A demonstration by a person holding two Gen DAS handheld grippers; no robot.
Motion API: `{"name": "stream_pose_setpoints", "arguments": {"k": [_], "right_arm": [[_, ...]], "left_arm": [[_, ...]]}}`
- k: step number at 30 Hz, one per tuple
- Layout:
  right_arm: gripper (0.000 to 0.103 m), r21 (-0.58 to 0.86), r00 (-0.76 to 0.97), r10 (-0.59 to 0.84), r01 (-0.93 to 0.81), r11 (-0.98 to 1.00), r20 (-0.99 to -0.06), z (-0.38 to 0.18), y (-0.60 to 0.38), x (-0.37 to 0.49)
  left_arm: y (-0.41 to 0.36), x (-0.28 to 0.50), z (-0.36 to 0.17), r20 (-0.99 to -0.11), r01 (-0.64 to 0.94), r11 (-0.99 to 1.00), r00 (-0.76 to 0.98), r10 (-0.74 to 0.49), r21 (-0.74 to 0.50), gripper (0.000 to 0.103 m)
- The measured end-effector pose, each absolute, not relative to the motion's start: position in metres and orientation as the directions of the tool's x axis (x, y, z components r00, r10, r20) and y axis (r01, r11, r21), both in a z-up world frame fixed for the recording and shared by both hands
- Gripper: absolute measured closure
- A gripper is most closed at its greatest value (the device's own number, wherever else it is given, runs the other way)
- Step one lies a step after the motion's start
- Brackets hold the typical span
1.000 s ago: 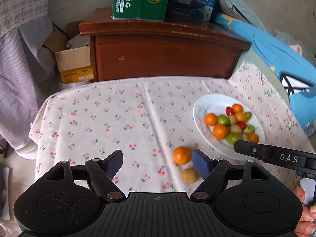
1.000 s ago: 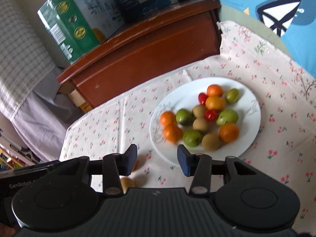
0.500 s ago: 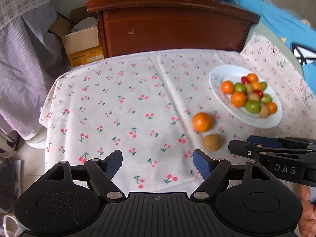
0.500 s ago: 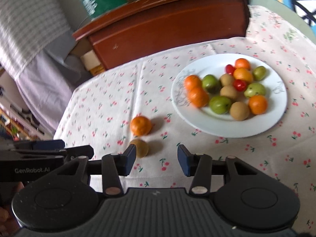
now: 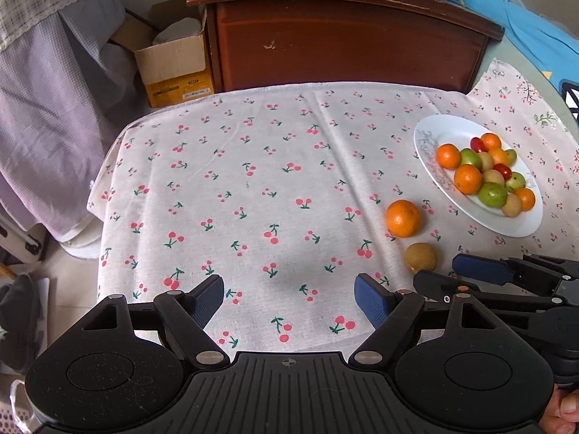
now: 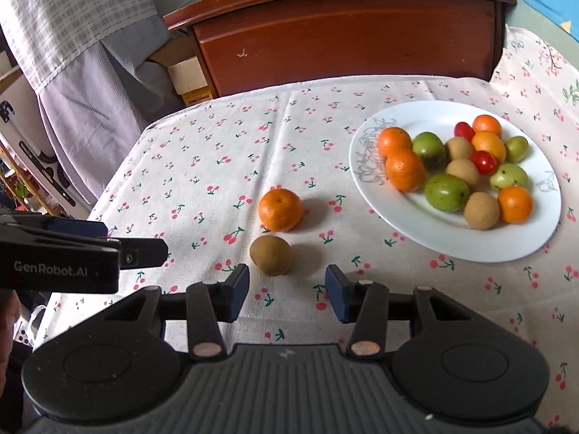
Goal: Organize fruits
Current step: 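Grasp the brown kiwi with the right tool while the left tool grasps the last orange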
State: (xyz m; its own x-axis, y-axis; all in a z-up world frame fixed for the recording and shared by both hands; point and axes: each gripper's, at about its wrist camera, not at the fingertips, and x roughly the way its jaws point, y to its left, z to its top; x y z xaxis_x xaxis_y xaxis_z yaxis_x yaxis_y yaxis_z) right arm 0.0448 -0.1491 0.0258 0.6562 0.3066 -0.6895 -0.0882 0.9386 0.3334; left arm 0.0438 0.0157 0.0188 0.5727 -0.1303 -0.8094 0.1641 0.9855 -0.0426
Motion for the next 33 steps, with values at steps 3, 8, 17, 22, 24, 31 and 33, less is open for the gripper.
{"name": "stream_pose_setpoints", "arguments": {"k": [3, 8, 17, 22, 24, 31, 33], "right_arm": [[0.056, 0.328, 0.663, 0.305, -0.095, 0.94, -0.683, 0.025, -0.147, 0.048], [0.056, 0.311, 0.674, 0.301, -0.11, 0.944, -0.675, 0.024, -0.141, 0.051], [0.076, 0.278, 0.687, 0.3, -0.147, 0.949, -0.661, 0.023, -0.133, 0.053], [0.076, 0.297, 0.667, 0.292, -0.11, 0.948, -0.685, 0.025, -0.142, 0.048], [0.076, 0.295, 0.66, 0.271, -0.077, 0.952, -0.701, 0.027, -0.148, 0.044], [0.076, 0.343, 0.619, 0.249, 0.036, 0.938, -0.745, 0.033, -0.176, 0.028], [0.076, 0.339, 0.609, 0.239, 0.052, 0.939, -0.756, 0.034, -0.182, 0.022]], "left_arm": [[0.017, 0.045, 0.017, -0.815, 0.15, 0.988, 0.566, -0.123, -0.045, 0.022], [0.02, 0.046, 0.015, -0.82, 0.131, 0.99, 0.56, -0.119, -0.055, 0.022], [0.014, 0.049, 0.014, -0.805, 0.147, 0.986, 0.575, -0.147, -0.075, 0.022], [0.005, 0.053, 0.014, -0.783, 0.176, 0.979, 0.594, -0.186, -0.099, 0.022], [-0.001, 0.055, 0.013, -0.776, 0.194, 0.975, 0.598, -0.202, -0.105, 0.022], [-0.025, 0.059, 0.01, -0.725, 0.275, 0.954, 0.633, -0.271, -0.116, 0.023], [-0.031, 0.06, 0.009, -0.71, 0.296, 0.947, 0.64, -0.294, -0.126, 0.023]]}}
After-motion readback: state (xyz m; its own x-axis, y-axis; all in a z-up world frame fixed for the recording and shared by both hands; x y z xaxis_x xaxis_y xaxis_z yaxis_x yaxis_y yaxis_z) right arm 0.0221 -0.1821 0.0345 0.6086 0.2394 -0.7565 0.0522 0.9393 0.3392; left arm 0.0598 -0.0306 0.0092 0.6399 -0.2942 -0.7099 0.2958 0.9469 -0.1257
